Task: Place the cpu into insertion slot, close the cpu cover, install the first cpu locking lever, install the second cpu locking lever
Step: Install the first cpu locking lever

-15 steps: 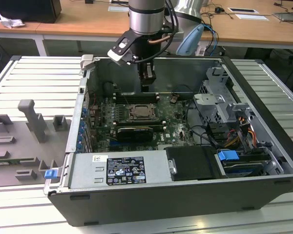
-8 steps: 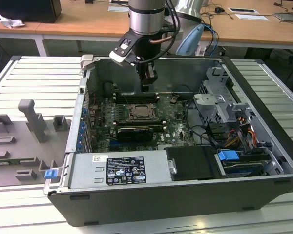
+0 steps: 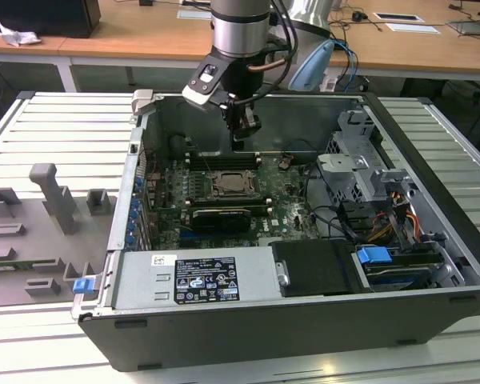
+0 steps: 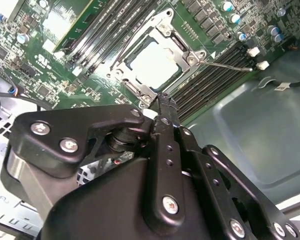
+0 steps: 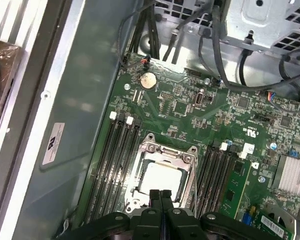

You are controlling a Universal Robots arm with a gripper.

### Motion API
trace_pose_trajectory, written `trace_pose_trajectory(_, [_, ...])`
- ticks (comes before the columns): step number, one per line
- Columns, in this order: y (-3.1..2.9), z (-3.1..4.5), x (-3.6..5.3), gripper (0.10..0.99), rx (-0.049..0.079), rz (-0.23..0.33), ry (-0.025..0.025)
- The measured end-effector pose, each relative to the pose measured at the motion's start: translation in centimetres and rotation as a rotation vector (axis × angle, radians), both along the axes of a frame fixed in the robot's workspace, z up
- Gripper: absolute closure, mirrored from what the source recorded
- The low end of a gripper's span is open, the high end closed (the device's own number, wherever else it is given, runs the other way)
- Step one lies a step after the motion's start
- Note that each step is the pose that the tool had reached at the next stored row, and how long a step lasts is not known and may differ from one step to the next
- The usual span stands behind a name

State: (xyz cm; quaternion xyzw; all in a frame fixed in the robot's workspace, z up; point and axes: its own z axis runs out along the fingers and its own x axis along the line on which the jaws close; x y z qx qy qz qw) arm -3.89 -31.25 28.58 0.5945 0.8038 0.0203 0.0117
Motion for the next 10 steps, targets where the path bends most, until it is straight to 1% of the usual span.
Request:
trace_pose_trajectory(2, [0.00,0.00,0.00,0.980,0.000,0.016,-0.0001])
trace_pose_trajectory(4, [0.00,0.00,0.00,0.980,0.000,0.044,0.0000])
trace_pose_trajectory(10, [0.00,0.00,0.00,0.980,0.000,0.084,-0.0001])
